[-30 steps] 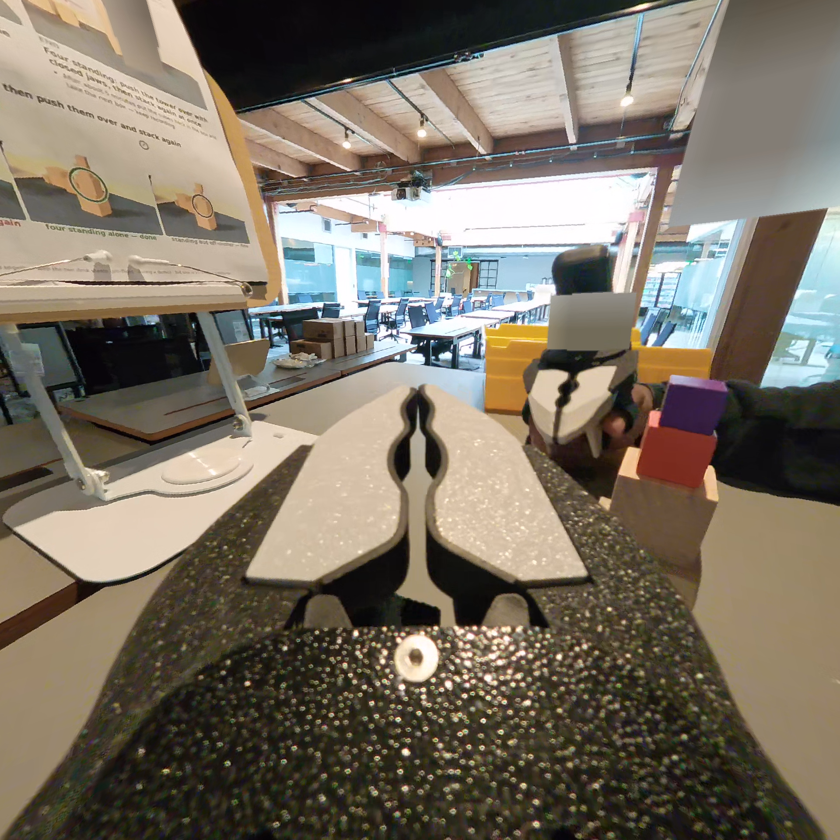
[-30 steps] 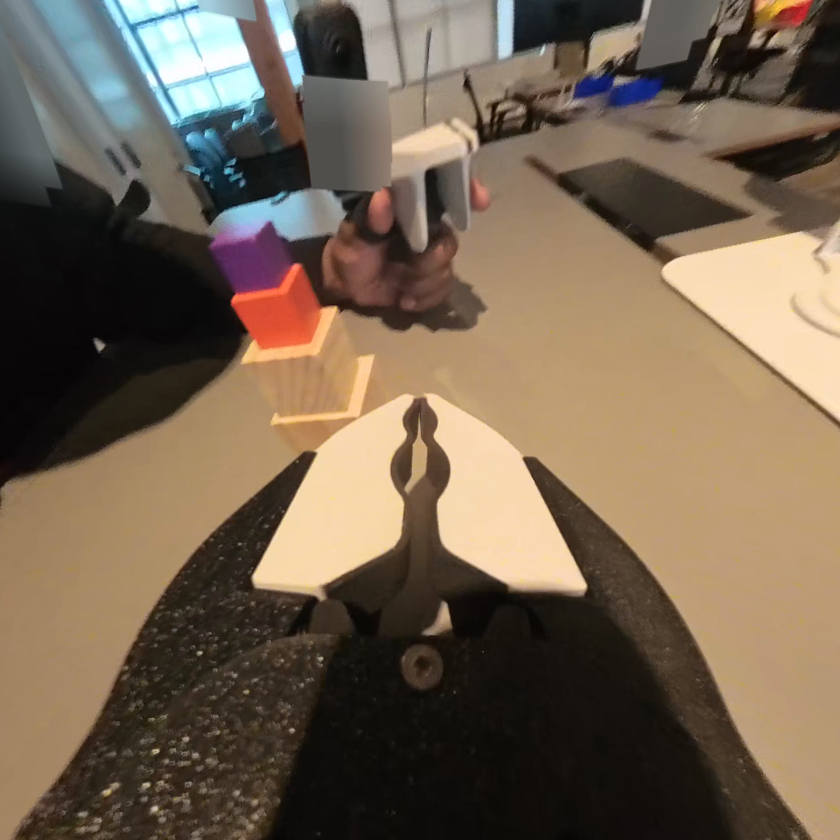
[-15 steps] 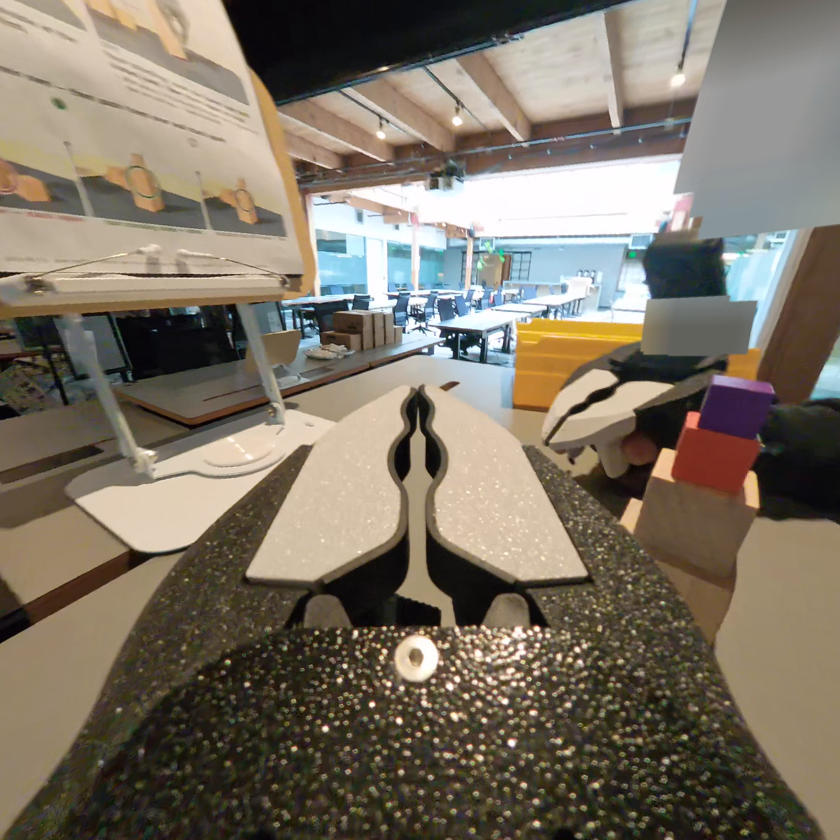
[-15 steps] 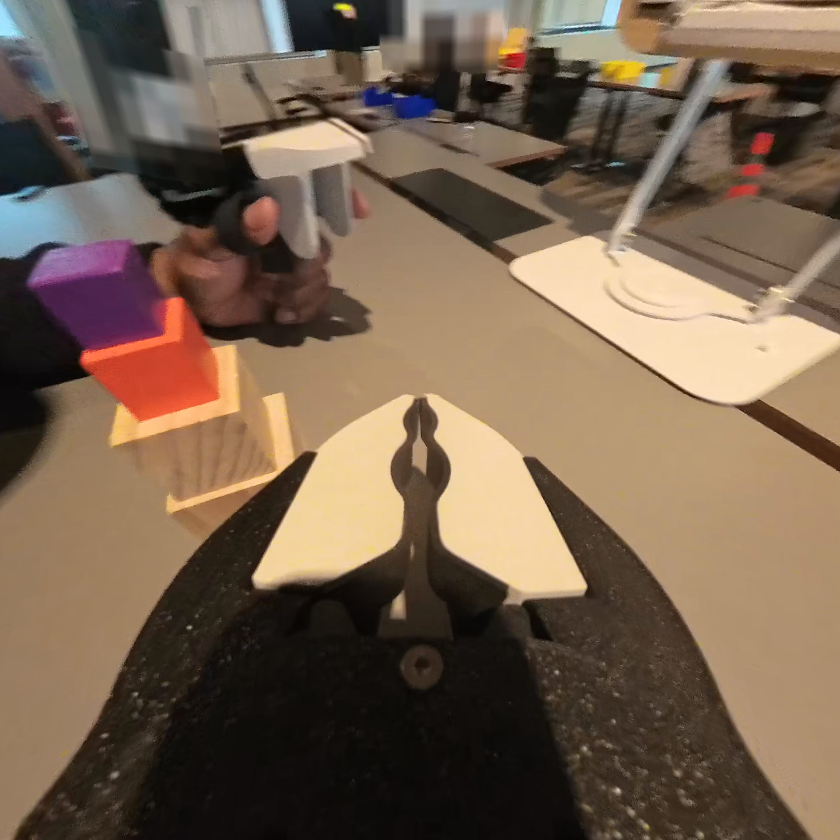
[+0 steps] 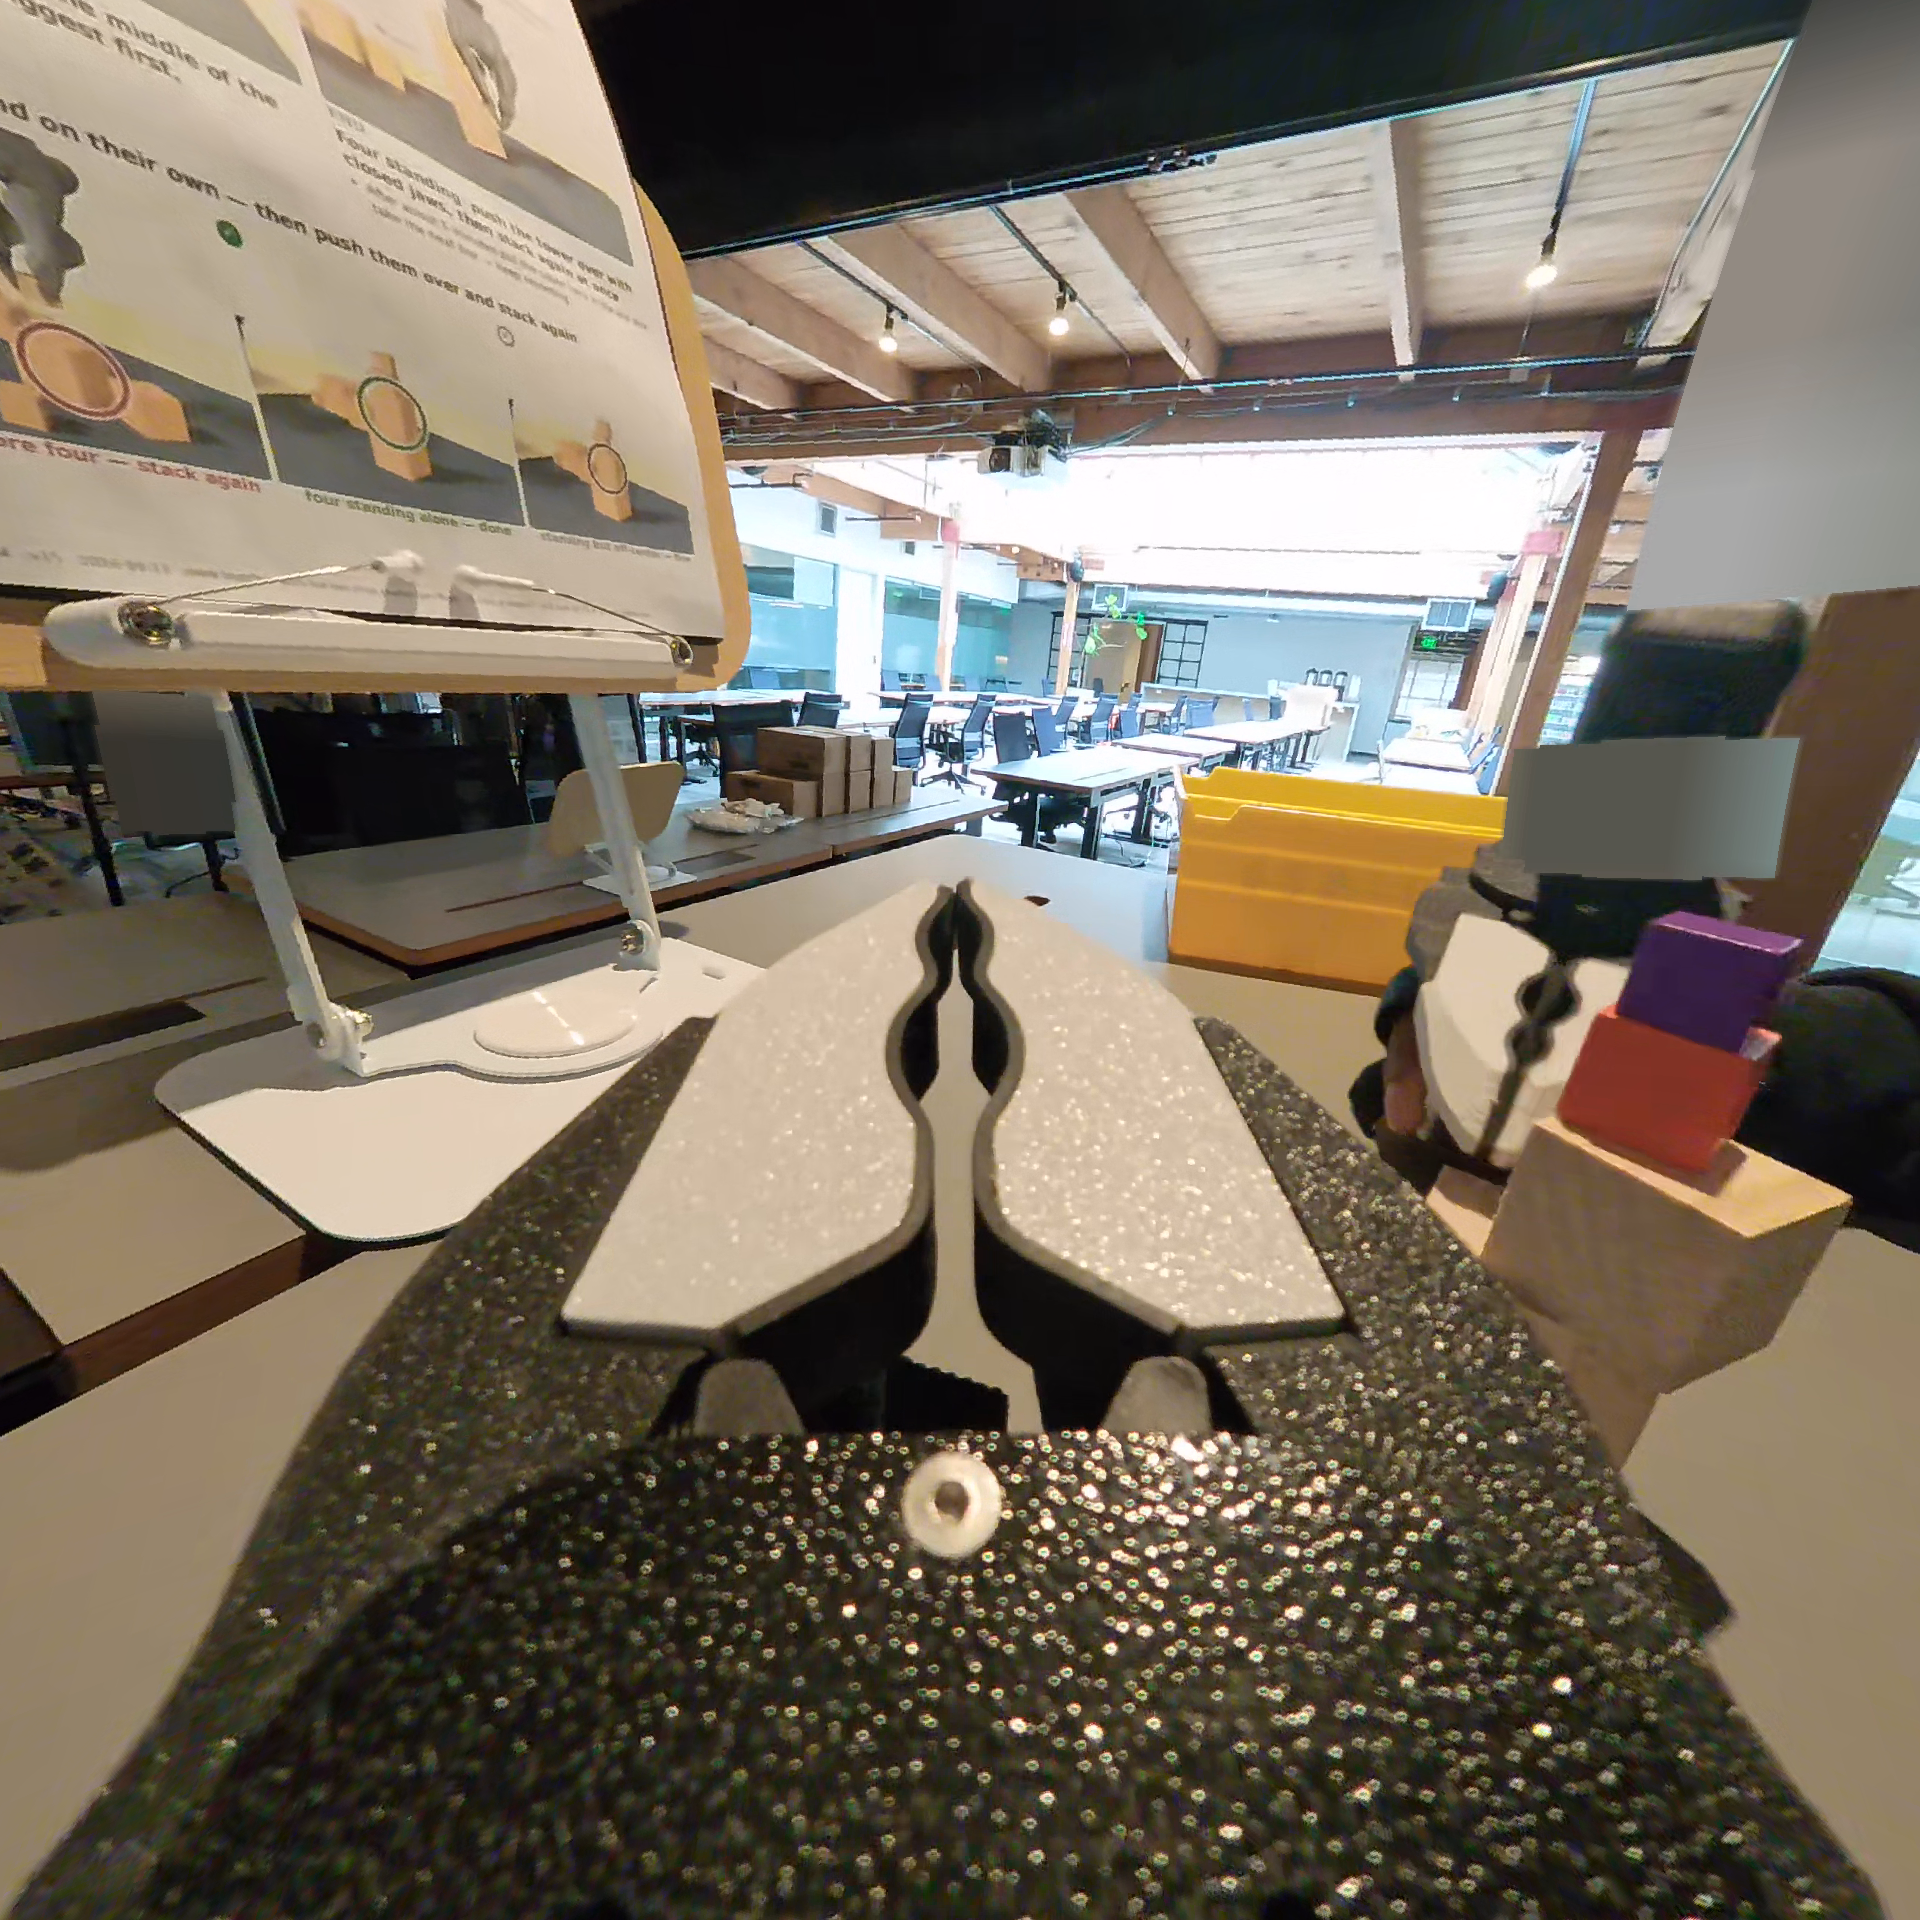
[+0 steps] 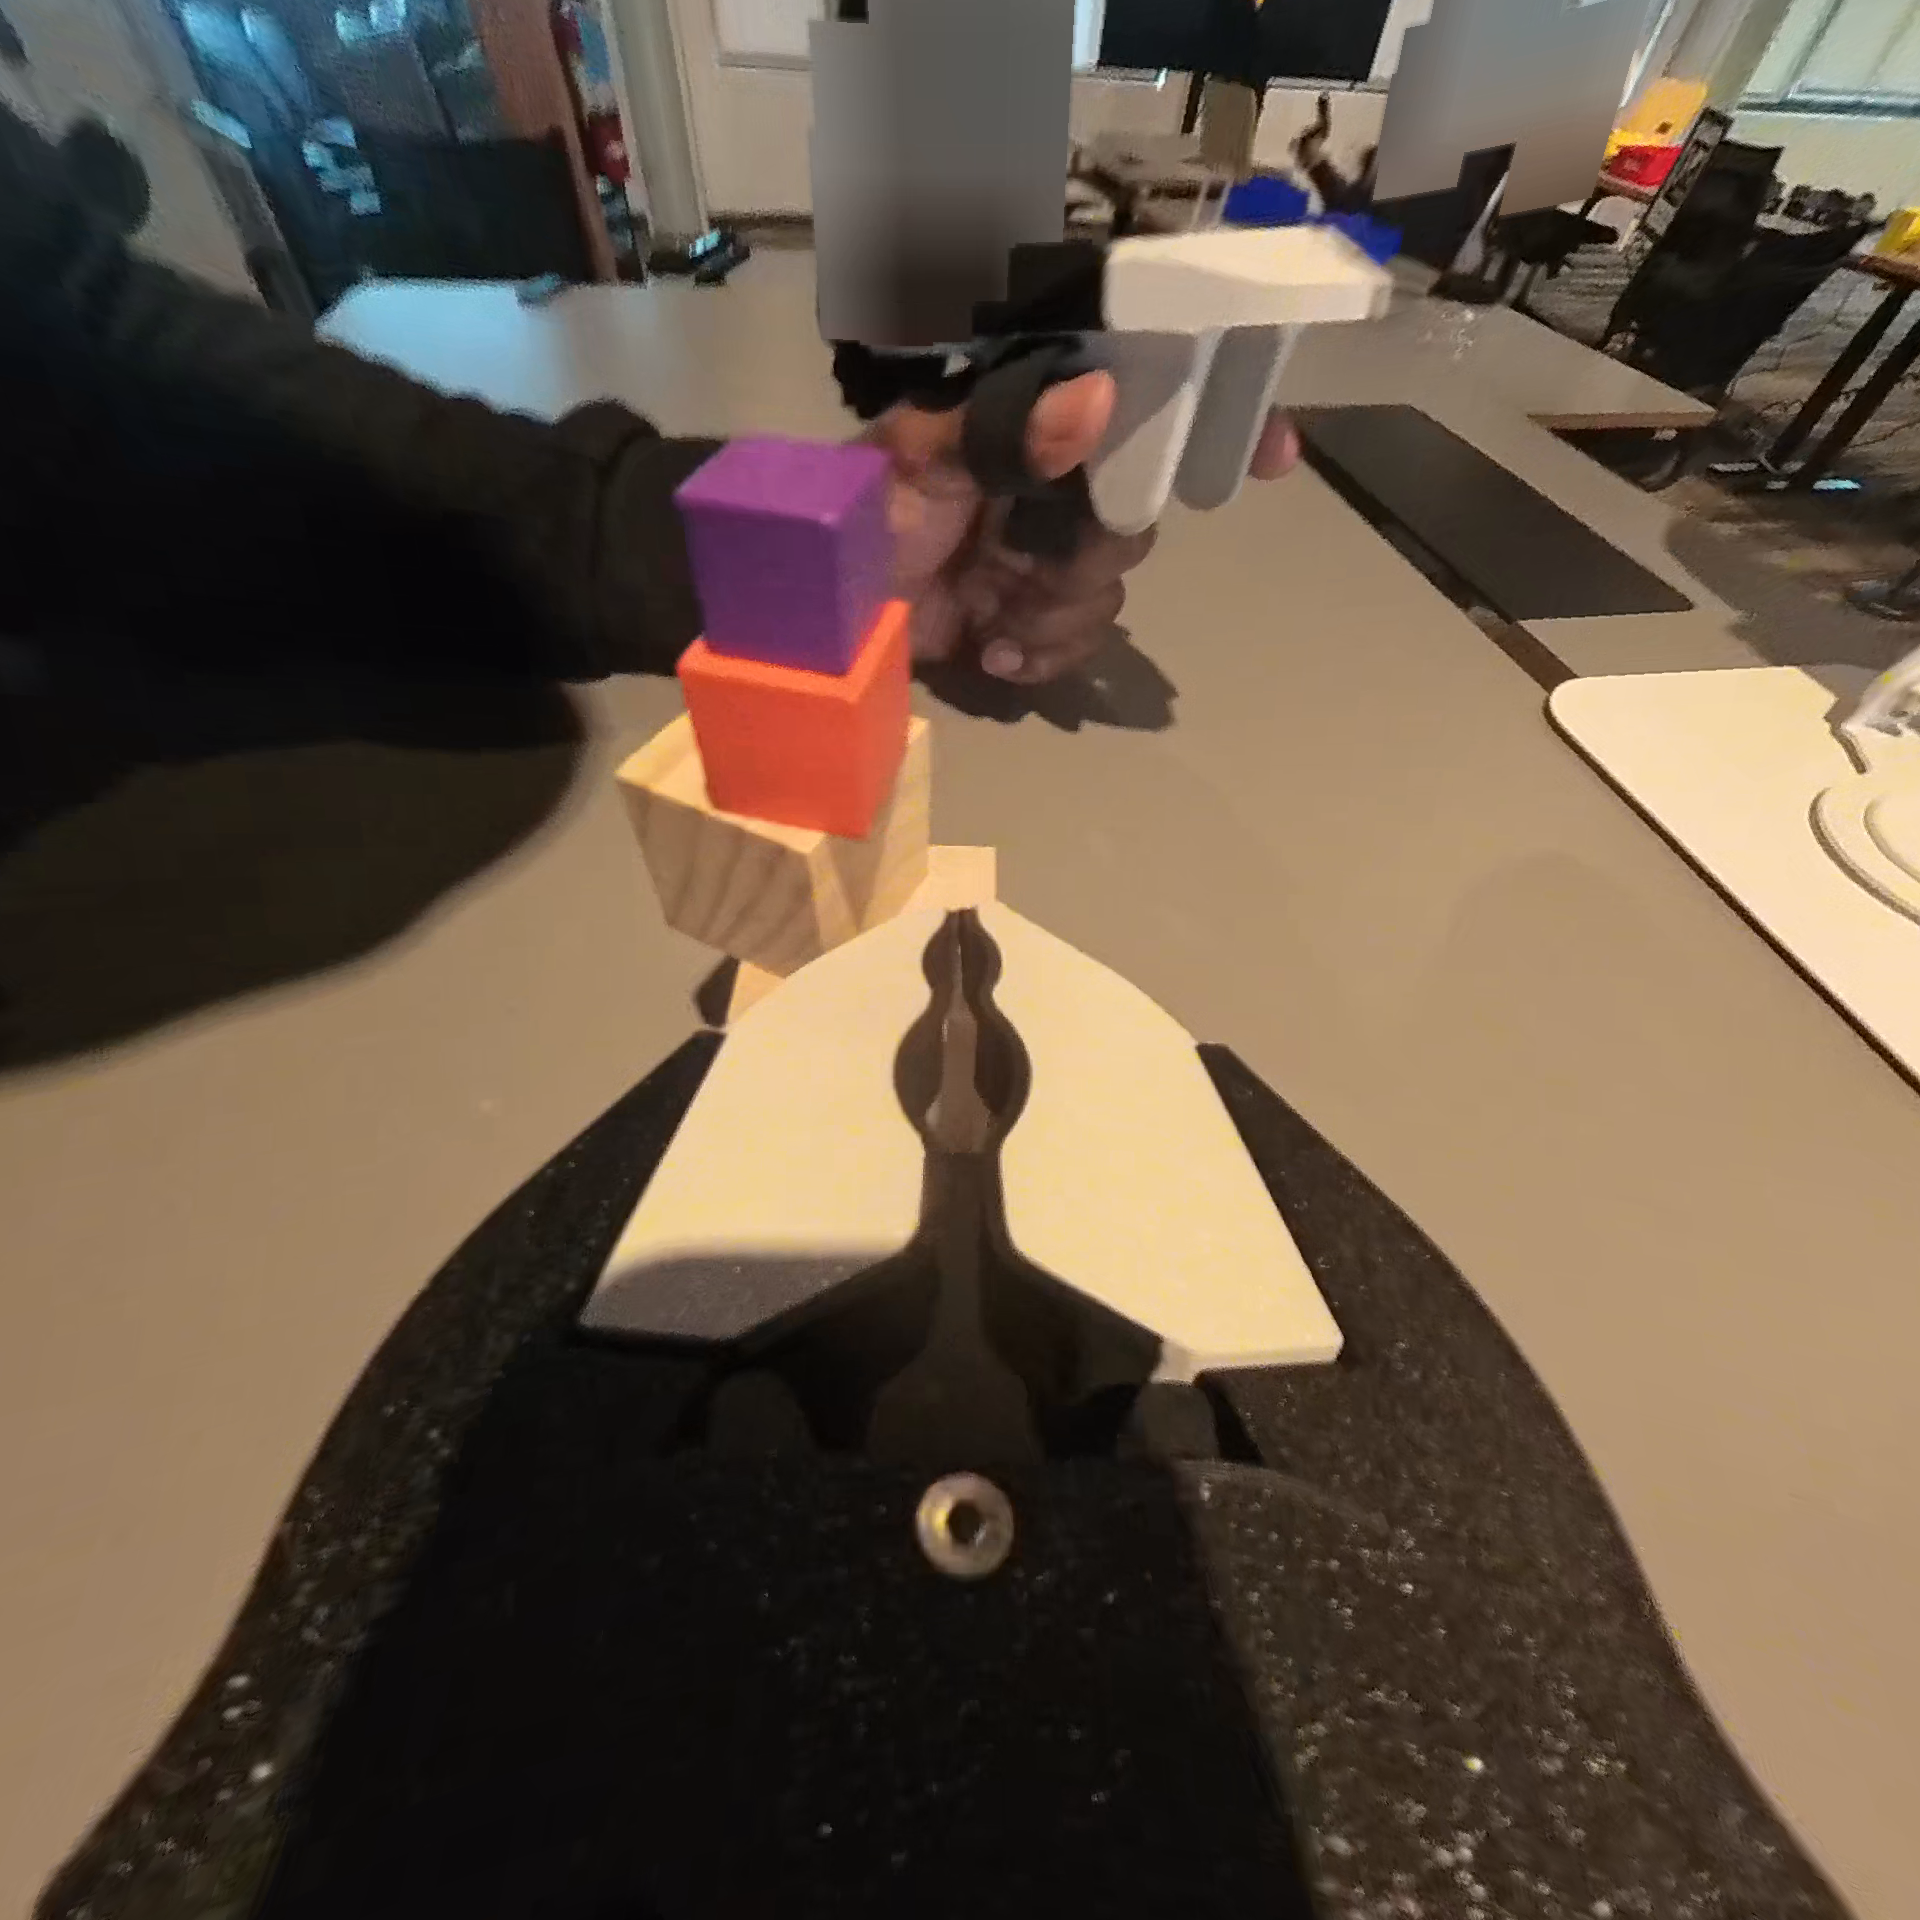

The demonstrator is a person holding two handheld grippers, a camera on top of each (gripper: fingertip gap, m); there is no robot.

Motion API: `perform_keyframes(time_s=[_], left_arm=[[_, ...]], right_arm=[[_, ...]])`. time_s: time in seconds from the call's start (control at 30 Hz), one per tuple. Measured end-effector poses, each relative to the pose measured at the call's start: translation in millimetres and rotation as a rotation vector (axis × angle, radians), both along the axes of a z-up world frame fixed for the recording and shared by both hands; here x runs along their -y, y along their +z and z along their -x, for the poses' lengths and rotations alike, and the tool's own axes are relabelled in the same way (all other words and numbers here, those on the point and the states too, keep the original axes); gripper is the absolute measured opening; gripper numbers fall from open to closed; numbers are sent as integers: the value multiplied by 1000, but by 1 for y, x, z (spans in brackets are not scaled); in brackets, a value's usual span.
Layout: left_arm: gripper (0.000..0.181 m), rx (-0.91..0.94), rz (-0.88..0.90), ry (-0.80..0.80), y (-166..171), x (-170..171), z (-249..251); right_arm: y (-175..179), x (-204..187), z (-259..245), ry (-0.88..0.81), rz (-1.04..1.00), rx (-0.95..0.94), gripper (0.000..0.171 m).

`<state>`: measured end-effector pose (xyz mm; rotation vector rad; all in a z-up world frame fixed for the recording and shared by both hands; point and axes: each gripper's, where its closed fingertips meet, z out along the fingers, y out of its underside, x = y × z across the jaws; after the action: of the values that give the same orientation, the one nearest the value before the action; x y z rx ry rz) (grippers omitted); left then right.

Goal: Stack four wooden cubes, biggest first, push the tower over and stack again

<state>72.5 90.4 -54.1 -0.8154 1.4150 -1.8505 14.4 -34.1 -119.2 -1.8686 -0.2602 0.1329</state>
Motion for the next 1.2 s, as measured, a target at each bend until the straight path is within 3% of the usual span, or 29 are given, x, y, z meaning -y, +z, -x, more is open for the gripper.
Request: perform_keyframes(time_s=[0.13,0.3,0.87,1.07,1.2], left_arm=[[0,-1,-7,0,-1,1,0],[0,0,-7,-1,0,1,1],[0,4,-17,-9,-1,3,1],[28,14,-86,-141,-5,26,15],[52,-62,-145,-430,-16,71,58]], right_arm=[[7,1,-13,-59,-40,-64,0],[-8,2,50,210,0,174,0],[7,7,21,114,-97,137,0],[27,7,-8,-35,-225,64,0],[32,10,-14,-42,-247,-2,0]])
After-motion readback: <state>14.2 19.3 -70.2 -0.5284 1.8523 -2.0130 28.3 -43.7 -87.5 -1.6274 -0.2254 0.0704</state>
